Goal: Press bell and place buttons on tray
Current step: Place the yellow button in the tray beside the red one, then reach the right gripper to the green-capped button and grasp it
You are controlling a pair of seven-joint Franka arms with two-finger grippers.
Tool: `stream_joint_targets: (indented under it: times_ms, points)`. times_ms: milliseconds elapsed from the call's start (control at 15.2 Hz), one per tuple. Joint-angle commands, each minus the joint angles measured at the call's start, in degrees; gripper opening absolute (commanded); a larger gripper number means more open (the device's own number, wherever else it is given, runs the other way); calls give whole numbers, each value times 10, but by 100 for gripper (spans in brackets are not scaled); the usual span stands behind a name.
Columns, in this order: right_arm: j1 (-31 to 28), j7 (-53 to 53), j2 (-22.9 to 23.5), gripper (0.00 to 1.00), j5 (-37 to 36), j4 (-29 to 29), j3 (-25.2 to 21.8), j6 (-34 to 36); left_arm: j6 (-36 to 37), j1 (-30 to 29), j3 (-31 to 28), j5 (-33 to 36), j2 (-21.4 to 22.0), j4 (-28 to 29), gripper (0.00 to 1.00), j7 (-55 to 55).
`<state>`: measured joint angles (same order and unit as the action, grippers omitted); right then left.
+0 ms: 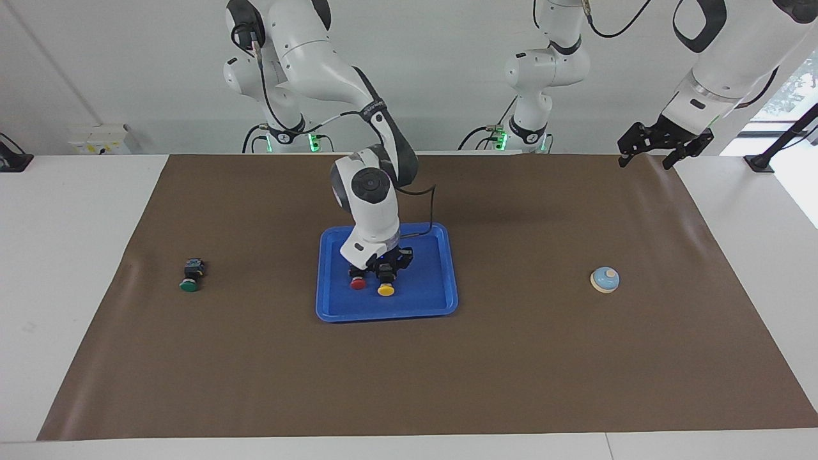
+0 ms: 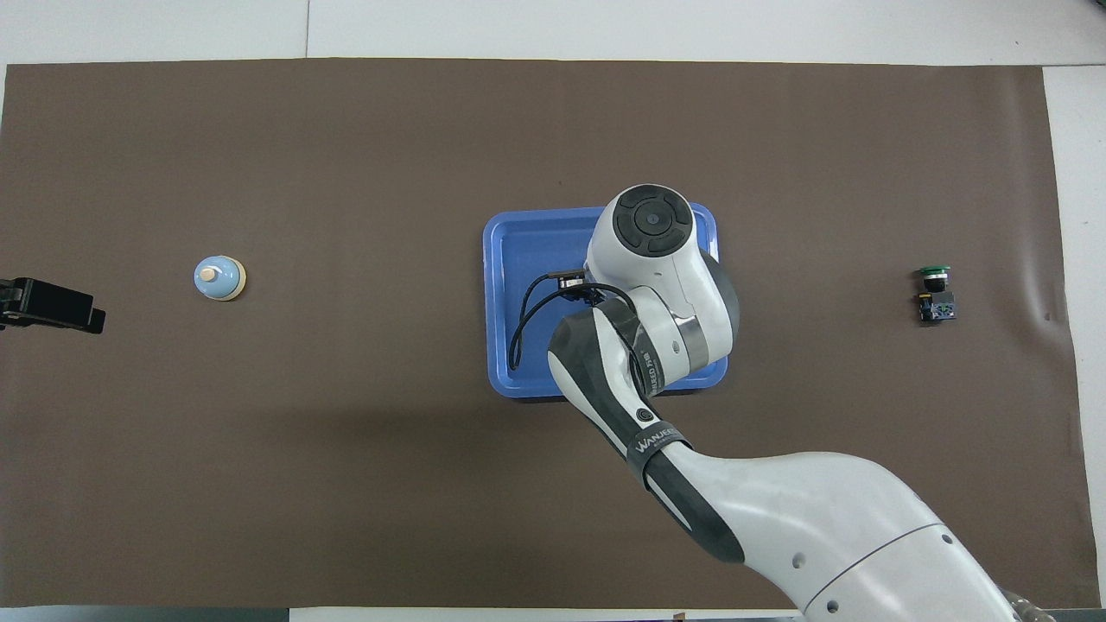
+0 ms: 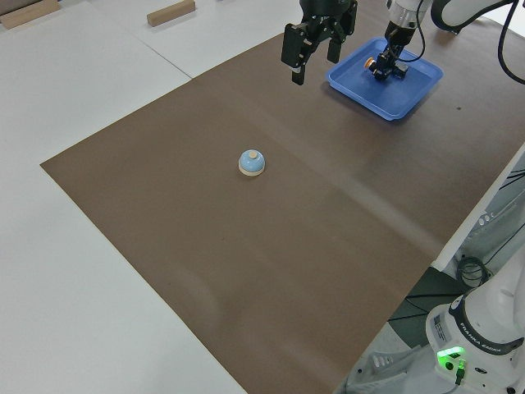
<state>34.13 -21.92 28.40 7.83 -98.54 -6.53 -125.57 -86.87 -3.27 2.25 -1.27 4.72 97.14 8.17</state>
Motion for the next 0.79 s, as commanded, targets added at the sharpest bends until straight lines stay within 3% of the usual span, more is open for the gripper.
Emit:
stream_joint_targets:
  times_ms: [0, 264, 396, 528, 726]
  points:
    - [-3, -16, -12, 100, 10, 8, 5, 32, 7, 1, -2, 0, 4, -5, 100, 5]
    - [-38, 37, -41, 100, -55, 28, -25, 90, 7, 1, -2, 0, 4, -5, 100, 5]
    - [-98, 166, -55, 100, -72, 25, -30, 123, 7, 1, -2, 0, 4, -5, 100, 5]
    - [-164, 217, -70, 100, -72, 8, -30, 139, 7, 1, -2, 0, 4, -5, 100, 5]
    - [-258, 306, -94, 100, -72, -54, -30, 117, 7, 1, -2, 0, 4, -5, 100, 5]
